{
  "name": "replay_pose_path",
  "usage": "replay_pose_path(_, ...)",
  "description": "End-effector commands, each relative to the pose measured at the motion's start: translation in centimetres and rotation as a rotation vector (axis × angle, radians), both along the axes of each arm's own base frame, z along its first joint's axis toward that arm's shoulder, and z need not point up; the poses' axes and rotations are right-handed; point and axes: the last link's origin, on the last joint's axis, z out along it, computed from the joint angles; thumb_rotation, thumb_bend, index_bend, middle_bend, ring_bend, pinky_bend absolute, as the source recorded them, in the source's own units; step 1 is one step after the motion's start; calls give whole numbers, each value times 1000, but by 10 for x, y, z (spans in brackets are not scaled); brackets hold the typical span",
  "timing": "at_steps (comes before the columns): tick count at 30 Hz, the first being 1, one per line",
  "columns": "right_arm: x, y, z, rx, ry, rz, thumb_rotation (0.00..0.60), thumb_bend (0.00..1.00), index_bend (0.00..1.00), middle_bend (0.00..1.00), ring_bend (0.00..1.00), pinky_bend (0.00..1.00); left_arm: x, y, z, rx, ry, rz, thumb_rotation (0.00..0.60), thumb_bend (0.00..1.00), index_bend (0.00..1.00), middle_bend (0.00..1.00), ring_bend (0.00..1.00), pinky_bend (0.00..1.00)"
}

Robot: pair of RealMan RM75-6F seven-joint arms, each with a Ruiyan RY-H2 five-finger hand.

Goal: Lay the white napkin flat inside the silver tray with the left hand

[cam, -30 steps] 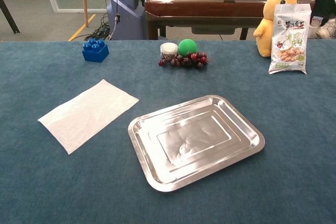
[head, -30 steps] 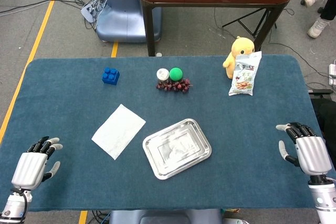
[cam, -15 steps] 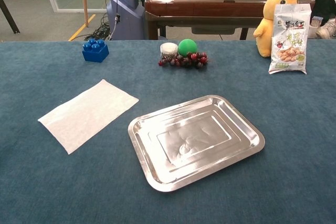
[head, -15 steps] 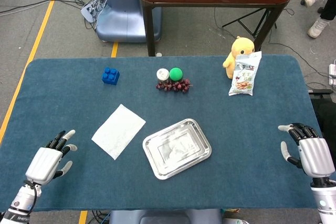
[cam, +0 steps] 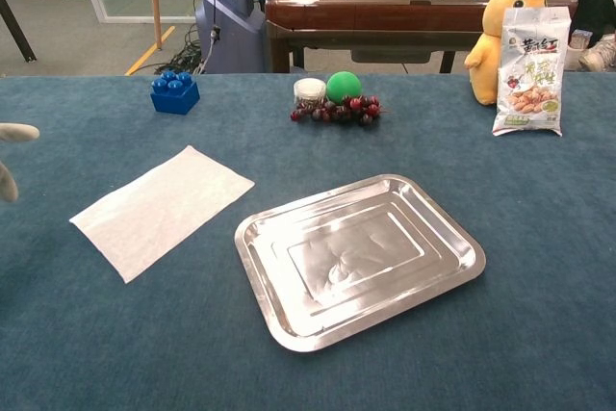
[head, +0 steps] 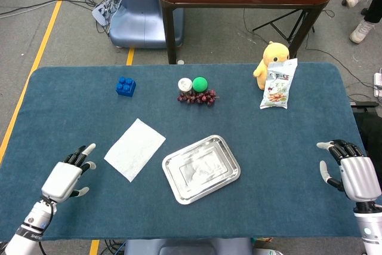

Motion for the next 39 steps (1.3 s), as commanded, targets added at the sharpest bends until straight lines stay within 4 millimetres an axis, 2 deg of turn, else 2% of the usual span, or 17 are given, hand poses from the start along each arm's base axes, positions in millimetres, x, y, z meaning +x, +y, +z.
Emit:
replay_pose_path(1, 0, 0, 0, -1, -1, 0, 600, 512, 313, 372, 239, 258, -1, 7, -8, 4, 6, -14, 600, 83, 387, 31, 11, 225)
replay_pose_path(9, -1, 0, 2, -2, -5, -2, 600, 512, 313, 372, 239, 258, -6, 19, -27, -2, 3, -35, 600, 82, 416, 31, 11, 225)
replay_pose_path(23, -1, 0, 1, 0, -4, -2, 600, 512, 314, 372, 239, 258, -8, 31, -45, -15, 30, -63, 600, 83, 437, 31, 11, 225)
replay_pose_path(39, -1, -1, 1, 0, -4, -2, 600, 512, 313, 372, 238, 258, 0, 44, -63, -28, 36, -95, 600, 84, 413, 31, 11, 225)
